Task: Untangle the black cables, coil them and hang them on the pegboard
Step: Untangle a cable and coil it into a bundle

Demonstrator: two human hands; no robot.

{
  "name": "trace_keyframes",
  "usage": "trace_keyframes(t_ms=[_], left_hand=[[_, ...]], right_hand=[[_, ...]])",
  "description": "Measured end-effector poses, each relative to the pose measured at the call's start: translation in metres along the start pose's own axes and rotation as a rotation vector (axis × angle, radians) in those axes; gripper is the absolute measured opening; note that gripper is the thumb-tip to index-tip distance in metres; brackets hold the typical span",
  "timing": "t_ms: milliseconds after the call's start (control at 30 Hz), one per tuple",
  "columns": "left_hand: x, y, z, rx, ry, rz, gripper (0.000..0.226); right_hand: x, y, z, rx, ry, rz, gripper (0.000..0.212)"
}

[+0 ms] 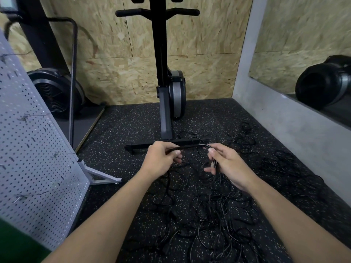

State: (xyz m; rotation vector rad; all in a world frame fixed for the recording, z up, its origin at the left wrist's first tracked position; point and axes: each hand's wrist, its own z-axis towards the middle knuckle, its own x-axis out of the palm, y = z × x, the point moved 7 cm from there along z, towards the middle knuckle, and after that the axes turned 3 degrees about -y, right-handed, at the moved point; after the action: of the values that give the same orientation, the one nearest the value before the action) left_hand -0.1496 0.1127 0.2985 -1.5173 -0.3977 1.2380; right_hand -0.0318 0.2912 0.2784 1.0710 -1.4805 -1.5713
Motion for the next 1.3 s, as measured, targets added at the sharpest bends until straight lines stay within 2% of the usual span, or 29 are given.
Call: trace_keyframes(t_ms=[200, 400, 467, 533, 633, 767, 833, 933, 1000, 1100, 1200, 1300], left_hand=[[-0.016, 0.015, 0.007, -0.082, -0.180, -0.127, 0.017], [-0.034, 0.026, 0.012, -0.108, -0.238, -0.120, 0.017], [-0.035, 0.032, 0.011, -0.087, -0.202, -0.050, 0.018], [-0.029, 0.038, 0.011, -0.061, -0.092, 0.027, 0.013], [-0.020, 0.042, 0.011, -0.020, 0.073, 0.105, 0.016], [-0.018, 0.035, 0.010, 0.062, 0.181, 0.258, 0.017], [-0.015, 0.040, 0.006, 0.043, 0.242, 0.378, 0.016], [-0.007, 0.067, -0.001, -0.088, 0.367, 0.456, 0.029], [-0.001, 0.080, -0.008, -0.136, 0.444, 0.476, 0.028], [0.006, 0.068, -0.010, -0.102, 0.427, 0.387, 0.026], [0.009, 0.044, -0.006, -0.060, 0.349, 0.230, 0.027], [0.013, 0.021, -0.005, 0.006, 0.282, 0.166, 0.029]], right_hand=[[0.001, 0.000, -0.006, 0.005, 0.194, -0.296, 0.019], [-0.009, 0.002, -0.003, -0.044, 0.198, -0.330, 0.021], [-0.012, 0.001, 0.003, -0.085, 0.166, -0.279, 0.023], [-0.019, -0.003, 0.008, -0.115, 0.096, -0.300, 0.027], [-0.031, -0.006, 0.010, -0.160, 0.008, -0.444, 0.029], [-0.036, 0.003, 0.002, -0.271, -0.023, -0.678, 0.020], [-0.041, 0.009, 0.000, -0.319, -0.054, -0.692, 0.019], [-0.051, 0.016, 0.000, -0.364, -0.150, -0.678, 0.018], [-0.047, 0.008, 0.000, -0.351, -0.125, -0.725, 0.017], [-0.046, -0.017, 0.005, -0.232, -0.107, -0.753, 0.018], [-0.054, -0.034, 0.012, -0.096, -0.155, -0.727, 0.029], [-0.052, -0.030, 0.008, -0.080, -0.248, -0.692, 0.042]])
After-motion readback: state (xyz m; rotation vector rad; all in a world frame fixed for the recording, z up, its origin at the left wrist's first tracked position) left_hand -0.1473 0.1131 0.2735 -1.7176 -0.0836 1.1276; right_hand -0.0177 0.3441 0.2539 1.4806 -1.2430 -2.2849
